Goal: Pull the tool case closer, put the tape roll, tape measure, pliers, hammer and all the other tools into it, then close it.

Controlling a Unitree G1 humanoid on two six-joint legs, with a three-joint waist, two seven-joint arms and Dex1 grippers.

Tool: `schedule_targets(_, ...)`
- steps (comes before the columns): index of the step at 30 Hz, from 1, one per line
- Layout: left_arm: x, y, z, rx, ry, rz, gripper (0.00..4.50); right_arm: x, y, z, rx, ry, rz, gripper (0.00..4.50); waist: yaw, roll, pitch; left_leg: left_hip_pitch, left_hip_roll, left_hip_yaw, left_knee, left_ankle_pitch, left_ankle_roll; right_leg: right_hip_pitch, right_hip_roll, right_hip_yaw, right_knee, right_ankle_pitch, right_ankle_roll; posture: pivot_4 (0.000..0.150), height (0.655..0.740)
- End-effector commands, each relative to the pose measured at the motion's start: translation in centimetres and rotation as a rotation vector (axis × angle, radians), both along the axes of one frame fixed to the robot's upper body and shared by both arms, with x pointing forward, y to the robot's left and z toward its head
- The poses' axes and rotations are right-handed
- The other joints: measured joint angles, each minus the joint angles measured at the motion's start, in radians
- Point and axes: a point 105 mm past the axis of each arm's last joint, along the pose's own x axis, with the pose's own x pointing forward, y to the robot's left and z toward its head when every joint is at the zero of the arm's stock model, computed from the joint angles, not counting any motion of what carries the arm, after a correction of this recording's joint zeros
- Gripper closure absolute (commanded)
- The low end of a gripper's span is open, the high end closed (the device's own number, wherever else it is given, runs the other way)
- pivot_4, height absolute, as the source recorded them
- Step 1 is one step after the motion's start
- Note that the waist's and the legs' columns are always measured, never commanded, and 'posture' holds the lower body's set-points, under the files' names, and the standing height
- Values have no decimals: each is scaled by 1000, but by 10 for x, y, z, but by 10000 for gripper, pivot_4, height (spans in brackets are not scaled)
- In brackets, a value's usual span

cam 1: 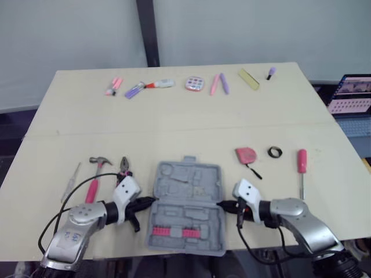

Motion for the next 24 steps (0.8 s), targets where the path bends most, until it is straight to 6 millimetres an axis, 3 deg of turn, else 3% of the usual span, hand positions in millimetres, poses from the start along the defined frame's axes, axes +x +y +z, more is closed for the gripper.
schedule_targets(1, -8, -5, 5, -24, -6, -10, 44664, -3, 6, 10, 22, -30, 52, 44800, 1, 0, 0, 0, 0, 0, 0, 0, 0, 0, 0, 0, 0, 0, 0, 1500, 7400)
schedule_targets(24, -30, 3, -7, -31, 68, 38, 44664, -12, 2, 9, 12, -4, 75, 44800, 3, 0, 0, 0, 0, 0, 0, 0, 0, 0, 0, 0, -2, 0, 0, 1500, 7400)
